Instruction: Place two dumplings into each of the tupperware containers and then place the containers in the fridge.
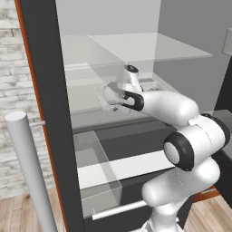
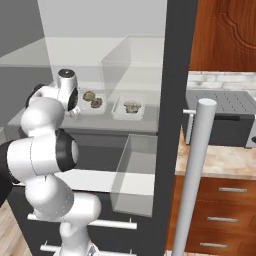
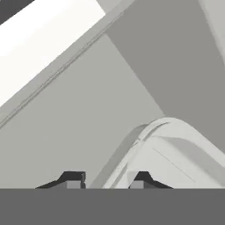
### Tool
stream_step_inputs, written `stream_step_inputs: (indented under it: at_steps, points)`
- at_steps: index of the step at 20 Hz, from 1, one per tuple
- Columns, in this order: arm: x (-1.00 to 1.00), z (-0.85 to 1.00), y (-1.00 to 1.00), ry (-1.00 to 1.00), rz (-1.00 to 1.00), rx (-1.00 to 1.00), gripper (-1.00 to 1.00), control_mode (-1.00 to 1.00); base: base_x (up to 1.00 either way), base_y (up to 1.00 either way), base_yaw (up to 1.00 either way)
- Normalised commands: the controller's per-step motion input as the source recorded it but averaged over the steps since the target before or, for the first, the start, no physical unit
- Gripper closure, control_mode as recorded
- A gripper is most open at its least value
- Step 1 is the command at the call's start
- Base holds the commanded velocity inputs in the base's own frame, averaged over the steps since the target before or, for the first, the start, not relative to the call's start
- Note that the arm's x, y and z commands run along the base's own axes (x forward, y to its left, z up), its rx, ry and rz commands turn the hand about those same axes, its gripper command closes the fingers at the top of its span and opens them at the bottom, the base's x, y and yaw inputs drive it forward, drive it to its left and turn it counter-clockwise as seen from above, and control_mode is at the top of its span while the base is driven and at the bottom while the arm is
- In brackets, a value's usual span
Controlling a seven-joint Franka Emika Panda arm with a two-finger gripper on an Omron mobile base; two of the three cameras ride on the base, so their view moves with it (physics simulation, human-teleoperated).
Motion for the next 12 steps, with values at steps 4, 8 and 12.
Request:
stream_step_inputs:
  at_steps: [4, 8, 12]
  points:
    - [0.05, 0.0, 0.03, -0.62, 0.19, 0.1, -1.0, -1.0, 0.0, 0.0, 0.0]
    - [0.0, 0.0, 0.0, -0.45, 0.05, 0.07, -1.0, -1.0, 0.0, 0.0, 0.0]
    - [-0.29, 0.46, -0.15, -0.31, 0.0, 0.0, -1.0, -1.0, 0.0, 0.0, 0.0]
